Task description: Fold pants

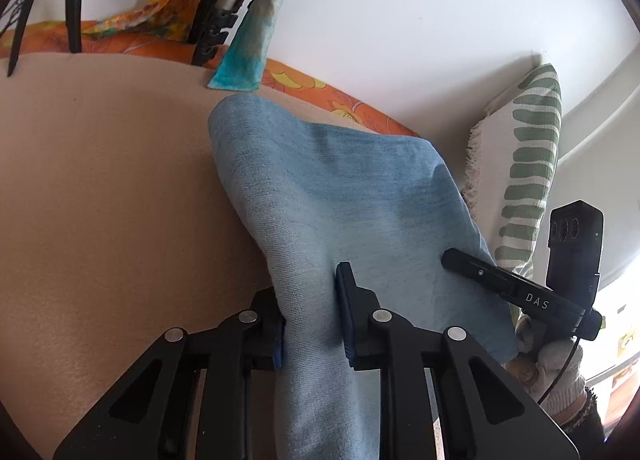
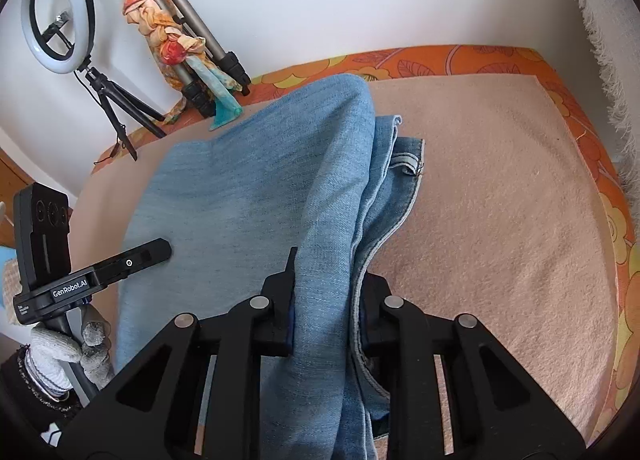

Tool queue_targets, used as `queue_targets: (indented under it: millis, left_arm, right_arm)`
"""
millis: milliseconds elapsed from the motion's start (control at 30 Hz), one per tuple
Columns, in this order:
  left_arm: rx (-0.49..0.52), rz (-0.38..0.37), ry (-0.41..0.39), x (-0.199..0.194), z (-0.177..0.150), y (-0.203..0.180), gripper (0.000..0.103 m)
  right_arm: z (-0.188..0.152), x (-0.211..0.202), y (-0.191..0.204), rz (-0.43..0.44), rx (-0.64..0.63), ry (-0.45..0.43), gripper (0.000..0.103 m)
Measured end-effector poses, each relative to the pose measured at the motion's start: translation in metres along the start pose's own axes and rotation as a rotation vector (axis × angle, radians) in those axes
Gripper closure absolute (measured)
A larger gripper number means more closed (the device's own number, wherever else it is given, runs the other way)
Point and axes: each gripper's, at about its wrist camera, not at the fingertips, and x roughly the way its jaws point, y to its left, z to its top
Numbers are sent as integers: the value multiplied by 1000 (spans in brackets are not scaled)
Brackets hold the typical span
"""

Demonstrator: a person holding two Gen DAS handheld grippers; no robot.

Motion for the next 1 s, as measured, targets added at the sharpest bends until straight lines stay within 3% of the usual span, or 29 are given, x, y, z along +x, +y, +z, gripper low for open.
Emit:
queue_targets:
  millis: [567,1000]
  left_arm:
    - [179,-35,-69,-18,24,-56,91]
    - [258,5,-69,33,73,-83,91]
  right_arm:
    - [15,-65,5,-41,-53,-150,83]
    - [67,-46,-21,-155,-52,-197,83]
